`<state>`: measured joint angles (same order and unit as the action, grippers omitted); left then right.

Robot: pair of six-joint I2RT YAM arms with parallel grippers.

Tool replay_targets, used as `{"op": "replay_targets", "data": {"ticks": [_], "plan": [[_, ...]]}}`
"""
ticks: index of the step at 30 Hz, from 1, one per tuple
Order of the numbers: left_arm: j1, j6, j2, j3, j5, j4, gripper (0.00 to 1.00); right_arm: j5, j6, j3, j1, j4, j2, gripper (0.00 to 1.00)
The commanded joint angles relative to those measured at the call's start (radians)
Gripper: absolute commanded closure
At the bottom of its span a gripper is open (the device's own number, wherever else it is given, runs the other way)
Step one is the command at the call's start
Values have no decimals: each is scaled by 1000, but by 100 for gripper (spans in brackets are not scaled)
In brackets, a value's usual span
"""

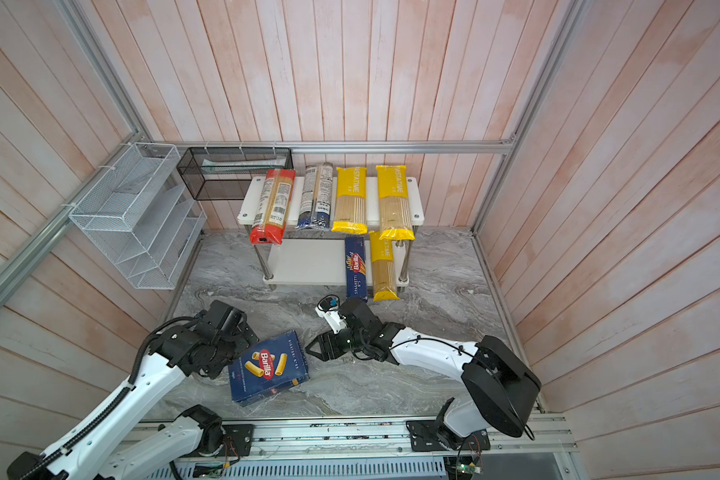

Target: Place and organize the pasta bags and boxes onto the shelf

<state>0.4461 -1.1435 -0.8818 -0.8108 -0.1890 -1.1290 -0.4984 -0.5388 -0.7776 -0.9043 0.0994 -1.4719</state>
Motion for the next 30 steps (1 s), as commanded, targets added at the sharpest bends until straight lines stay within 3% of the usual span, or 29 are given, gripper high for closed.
{"op": "replay_targets", "data": {"ticks": [1, 11, 17, 23, 30], "plan": [[-13, -95, 83, 62, -24, -96, 0, -43, 7, -15, -4, 42, -28, 35], [-15, -118, 314, 200, -77, -3, 0, -65, -1, -38, -4, 68, -112, 35], [-15, -31, 257, 253, -21, 139, 0, -93, -12, -59, -4, 93, -157, 35], [-16, 30, 262, 236, -48, 178, 0, -78, -50, -49, -11, 159, -184, 35], [-15, 59, 268, 278, 56, 250, 0, -45, -72, -46, -48, 201, -195, 35]]}}
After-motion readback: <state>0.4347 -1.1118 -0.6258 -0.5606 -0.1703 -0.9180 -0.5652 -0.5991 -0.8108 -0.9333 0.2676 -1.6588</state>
